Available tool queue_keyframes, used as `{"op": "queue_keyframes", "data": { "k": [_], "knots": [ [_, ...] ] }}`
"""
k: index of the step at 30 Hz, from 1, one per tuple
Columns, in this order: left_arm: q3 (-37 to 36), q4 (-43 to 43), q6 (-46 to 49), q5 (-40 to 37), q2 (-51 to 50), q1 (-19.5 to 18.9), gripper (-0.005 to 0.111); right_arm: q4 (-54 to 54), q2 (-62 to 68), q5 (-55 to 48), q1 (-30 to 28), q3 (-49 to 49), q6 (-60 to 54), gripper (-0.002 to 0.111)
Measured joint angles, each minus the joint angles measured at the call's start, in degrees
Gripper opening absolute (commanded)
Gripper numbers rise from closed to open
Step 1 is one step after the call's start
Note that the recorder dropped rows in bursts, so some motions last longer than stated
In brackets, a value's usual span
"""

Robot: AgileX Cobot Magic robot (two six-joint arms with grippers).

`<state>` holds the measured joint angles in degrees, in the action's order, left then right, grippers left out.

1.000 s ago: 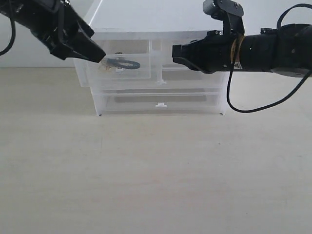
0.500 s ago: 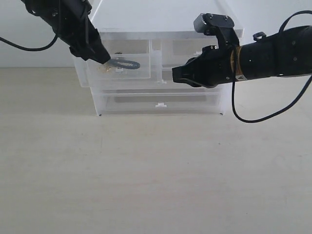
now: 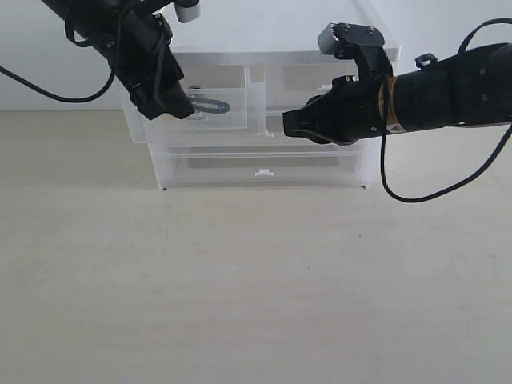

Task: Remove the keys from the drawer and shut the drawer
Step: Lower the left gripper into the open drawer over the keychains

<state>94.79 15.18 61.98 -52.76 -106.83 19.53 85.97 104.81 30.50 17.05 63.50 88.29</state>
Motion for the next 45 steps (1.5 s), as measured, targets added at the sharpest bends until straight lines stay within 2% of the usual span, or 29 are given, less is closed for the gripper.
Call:
{"op": "queue_keyframes", "data": {
  "k": [7,12,21,25,33,36,40,42,45],
  "knots": [
    [0.0,-0.2,0.6,-0.4,0.0,0.2,0.004,-1.1,0.0,-1.5,0.0,-0.1,0.0,0.000],
    [0.0,-0.5,2.8,-0.9,0.0,0.5,0.004,-9.1,0.0,-7.1,0.0,0.7,-4.4,0.000],
    [0.4,-0.4,3.7,-6.9,0.0,0.5,0.004,-22.6,-0.1,-8.6,0.0,3.2,-14.0,0.000],
    [0.4,-0.3,3.7,-9.9,1.1,0.5,0.004,-23.6,-0.1,-8.6,0.0,3.2,-15.9,0.000],
    [0.0,-0.1,3.3,-10.6,2.1,0.5,0.004,-23.9,-0.1,-8.6,0.0,3.2,-16.2,0.000],
    [0.0,0.1,3.0,-10.4,2.3,0.5,0.012,-23.9,-0.1,-8.6,0.0,3.2,-16.3,0.000],
    [0.0,0.8,1.6,-9.8,2.4,0.5,0.042,-23.9,-0.1,-8.6,0.0,3.2,-16.3,0.000],
    [0.0,1.4,1.1,-8.5,2.8,0.5,0.052,-23.9,-0.1,-8.6,0.0,3.2,-16.3,0.000],
    [0.0,1.6,0.9,-7.6,3.1,0.5,0.055,-23.9,-0.1,-8.6,0.0,3.2,-16.3,0.000]
  ]
}}
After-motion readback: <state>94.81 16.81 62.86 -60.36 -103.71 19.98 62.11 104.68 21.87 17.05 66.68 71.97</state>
